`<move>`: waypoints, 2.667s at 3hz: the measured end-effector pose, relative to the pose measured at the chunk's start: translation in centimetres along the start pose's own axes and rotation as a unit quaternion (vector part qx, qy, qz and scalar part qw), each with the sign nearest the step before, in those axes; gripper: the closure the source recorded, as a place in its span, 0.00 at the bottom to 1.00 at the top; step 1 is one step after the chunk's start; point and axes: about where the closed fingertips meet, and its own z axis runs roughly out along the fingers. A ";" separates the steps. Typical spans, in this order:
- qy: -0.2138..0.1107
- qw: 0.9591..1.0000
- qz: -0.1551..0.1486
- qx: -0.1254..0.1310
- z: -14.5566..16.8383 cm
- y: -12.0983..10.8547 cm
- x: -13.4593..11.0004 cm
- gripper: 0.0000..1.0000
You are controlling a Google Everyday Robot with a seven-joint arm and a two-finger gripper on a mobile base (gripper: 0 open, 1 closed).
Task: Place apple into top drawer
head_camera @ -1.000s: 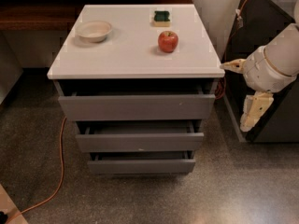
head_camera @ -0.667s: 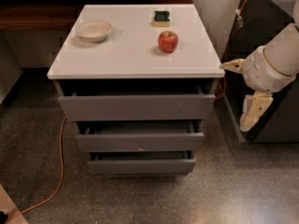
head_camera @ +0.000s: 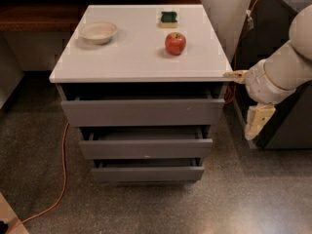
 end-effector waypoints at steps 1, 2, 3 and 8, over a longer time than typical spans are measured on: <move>-0.007 1.000 -0.028 0.006 2.9 -0.9 0.3 0.00; -0.035 0.998 -0.049 0.005 6.0 -1.8 0.0 0.00; -0.057 0.996 -0.069 -0.002 9.0 -2.6 -0.6 0.00; -0.095 0.995 -0.010 0.028 21.1 -8.4 -2.3 0.00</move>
Offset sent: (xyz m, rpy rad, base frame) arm 0.0593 0.0301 -0.0768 0.0913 -0.0236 0.1871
